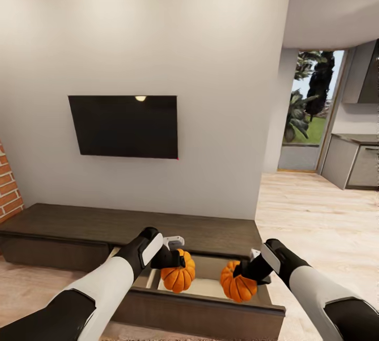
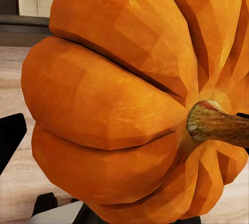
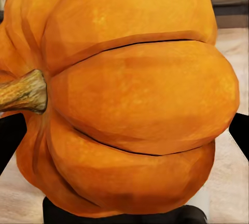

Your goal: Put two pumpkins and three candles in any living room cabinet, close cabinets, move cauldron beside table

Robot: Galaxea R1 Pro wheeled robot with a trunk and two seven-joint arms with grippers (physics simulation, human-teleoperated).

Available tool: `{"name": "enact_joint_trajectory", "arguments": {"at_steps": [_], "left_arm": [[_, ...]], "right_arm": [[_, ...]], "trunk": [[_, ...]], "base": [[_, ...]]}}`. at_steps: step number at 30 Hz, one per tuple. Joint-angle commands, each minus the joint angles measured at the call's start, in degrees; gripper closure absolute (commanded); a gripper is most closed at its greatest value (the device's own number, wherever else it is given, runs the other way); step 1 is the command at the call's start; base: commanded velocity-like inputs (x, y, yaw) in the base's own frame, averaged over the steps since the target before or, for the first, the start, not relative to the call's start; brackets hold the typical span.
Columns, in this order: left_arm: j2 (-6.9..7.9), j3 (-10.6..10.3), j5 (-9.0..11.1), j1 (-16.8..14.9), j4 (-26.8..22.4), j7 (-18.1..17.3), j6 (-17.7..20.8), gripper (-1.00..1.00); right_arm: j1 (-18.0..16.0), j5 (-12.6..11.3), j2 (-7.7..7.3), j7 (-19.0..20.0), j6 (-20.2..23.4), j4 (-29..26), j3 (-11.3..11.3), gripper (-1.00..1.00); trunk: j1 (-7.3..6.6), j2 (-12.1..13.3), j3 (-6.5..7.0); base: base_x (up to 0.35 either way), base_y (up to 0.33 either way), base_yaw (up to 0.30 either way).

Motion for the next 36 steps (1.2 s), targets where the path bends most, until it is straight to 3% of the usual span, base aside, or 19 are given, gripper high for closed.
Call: {"name": "enact_joint_trajectory", "arguments": {"at_steps": [1,17,31,36], "left_arm": [[0.00,-0.3,0.6,0.0,-0.1,0.6,0.1,1.00],[0.00,-0.4,0.7,0.0,0.3,0.5,-3.0,1.00],[0.00,-0.4,0.7,0.0,0.4,0.5,-3.1,1.00],[0.00,-0.4,0.7,0.0,0.3,0.4,-3.1,1.00]], "right_arm": [[0.0,0.2,0.37,-0.7,0.2,-0.1,0.3,1.00],[0.0,0.2,2.21,-2.8,0.1,0.0,0.4,1.00],[0.0,0.2,2.95,-2.8,0.1,0.0,0.5,1.00],[0.0,0.2,2.96,-2.7,0.0,0.0,0.6,1.00]], "trunk": [[0.01,-0.1,-0.18],[0.01,-0.1,-1.66],[0.01,-0.1,-2.93],[0.01,-0.1,-3.01]], "base": [[0.000,0.000,-0.069],[0.013,0.000,-0.046],[0.313,0.000,-0.001],[0.108,0.000,0.000]]}}
